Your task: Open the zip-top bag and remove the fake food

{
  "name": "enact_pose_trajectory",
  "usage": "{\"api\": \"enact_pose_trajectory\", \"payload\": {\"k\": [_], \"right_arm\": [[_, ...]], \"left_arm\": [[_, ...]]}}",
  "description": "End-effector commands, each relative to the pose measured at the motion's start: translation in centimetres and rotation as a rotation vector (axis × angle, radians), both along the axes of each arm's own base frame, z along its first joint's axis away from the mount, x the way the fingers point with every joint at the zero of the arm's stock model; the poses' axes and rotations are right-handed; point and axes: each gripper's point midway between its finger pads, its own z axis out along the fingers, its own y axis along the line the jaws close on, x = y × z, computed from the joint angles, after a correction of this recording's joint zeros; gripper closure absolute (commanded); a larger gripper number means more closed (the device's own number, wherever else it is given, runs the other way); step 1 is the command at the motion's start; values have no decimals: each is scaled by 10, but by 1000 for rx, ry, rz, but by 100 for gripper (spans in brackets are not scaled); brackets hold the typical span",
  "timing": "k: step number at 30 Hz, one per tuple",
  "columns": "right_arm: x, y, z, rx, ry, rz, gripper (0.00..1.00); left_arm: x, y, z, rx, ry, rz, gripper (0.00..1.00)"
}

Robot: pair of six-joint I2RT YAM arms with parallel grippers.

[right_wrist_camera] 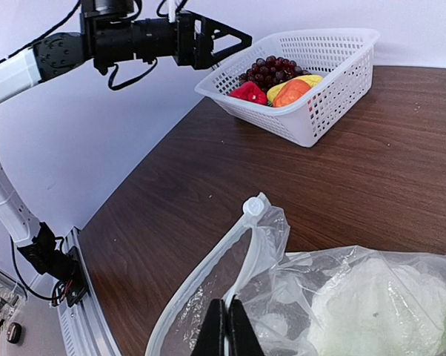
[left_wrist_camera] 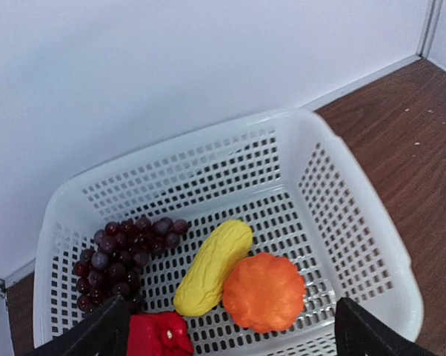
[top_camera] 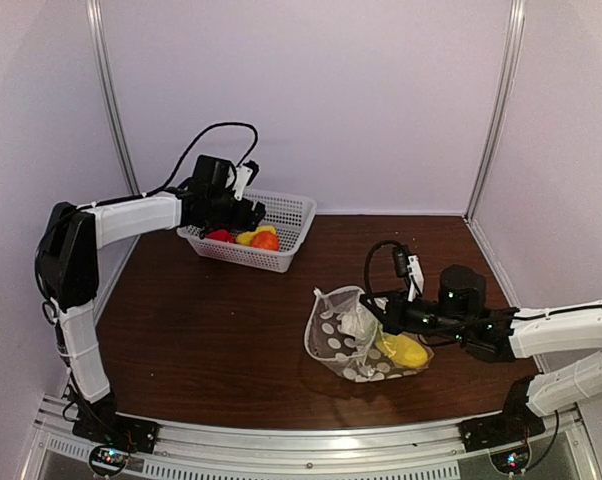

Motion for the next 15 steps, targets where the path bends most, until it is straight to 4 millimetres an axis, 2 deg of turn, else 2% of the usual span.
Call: {"api": "enact_pose_trajectory", "payload": {"k": [1,4,7,9,15], "right_arm": [[6,5,2,2,-10,-6,100],[4,9,2,10,-9,19,100],[0,7,0,6,-4,24,100],[-2,5,2,7,-4,28,100],[-7,2,13,18,-13,32,100]], "left_arm": [[-42,-47,43,-34,-147,-128,2],[-82,-64,50,-61,-205,-219,2],[-134,-78,62,-140,-264,-360,2],[-170,-88,54,-159,-278,-464,2],[-257,-111,21,-201,-313,-743,4]]}}
